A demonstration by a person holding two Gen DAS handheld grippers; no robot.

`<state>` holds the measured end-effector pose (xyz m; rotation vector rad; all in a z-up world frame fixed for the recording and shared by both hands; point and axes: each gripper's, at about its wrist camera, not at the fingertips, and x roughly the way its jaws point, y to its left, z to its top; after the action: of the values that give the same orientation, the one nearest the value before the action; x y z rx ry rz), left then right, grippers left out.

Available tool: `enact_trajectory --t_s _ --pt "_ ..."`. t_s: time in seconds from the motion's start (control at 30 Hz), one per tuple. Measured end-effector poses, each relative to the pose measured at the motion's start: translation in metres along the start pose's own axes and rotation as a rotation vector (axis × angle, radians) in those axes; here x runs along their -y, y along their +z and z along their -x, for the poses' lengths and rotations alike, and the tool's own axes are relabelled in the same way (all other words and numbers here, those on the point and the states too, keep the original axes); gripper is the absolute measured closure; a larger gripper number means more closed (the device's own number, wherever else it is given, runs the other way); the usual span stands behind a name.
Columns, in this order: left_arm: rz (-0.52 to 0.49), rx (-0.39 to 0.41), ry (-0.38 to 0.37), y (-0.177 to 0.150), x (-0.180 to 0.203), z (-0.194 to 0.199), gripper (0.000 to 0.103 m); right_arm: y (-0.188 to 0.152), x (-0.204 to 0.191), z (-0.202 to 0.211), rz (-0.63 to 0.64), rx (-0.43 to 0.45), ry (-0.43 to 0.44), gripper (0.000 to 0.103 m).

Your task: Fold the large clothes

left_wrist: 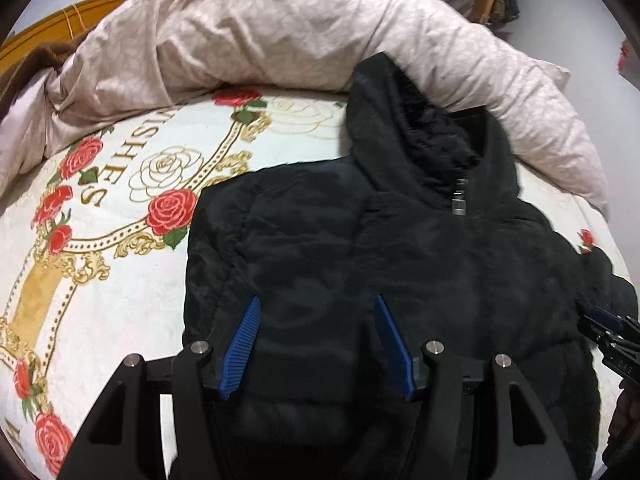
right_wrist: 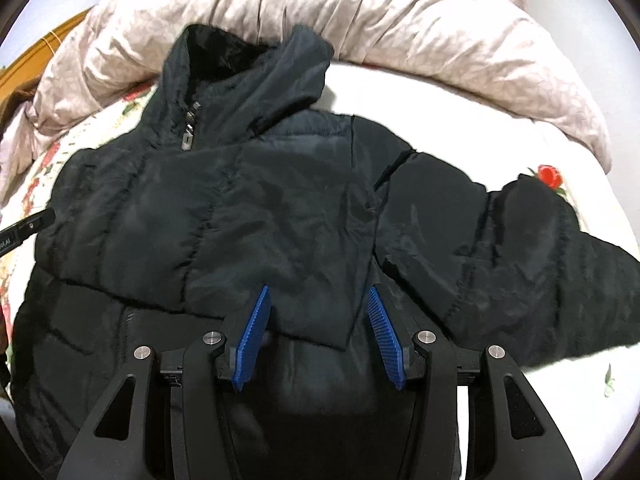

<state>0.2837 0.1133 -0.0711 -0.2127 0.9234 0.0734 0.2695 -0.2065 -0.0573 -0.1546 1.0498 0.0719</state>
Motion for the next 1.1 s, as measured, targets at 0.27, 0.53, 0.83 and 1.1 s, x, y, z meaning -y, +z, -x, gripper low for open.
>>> enact_trajectory --t_s 0.27,0.53,0.83,1.1 --pt "-0.034 0.03 -0.052 -0.032 0.04 0.07 0.042 -0.034 -0.005 0.073 0.003 0.07 -0.008 0.051" --pt "-0.049 0.009 -0.094 -0.077 0.068 0.122 0.042 -0.074 0.004 0.133 -0.033 0.112 -0.001 0.051" --pt "-0.074 -0.002 -0.102 -0.106 0.088 0.155 0.042 -0.109 0.007 0.173 -0.04 0.143 -0.003 0.051" --pt "-0.113 -0.024 -0.111 -0.124 0.111 0.168 0.042 -0.132 0.019 0.183 -0.066 0.135 -0.007 0.051"
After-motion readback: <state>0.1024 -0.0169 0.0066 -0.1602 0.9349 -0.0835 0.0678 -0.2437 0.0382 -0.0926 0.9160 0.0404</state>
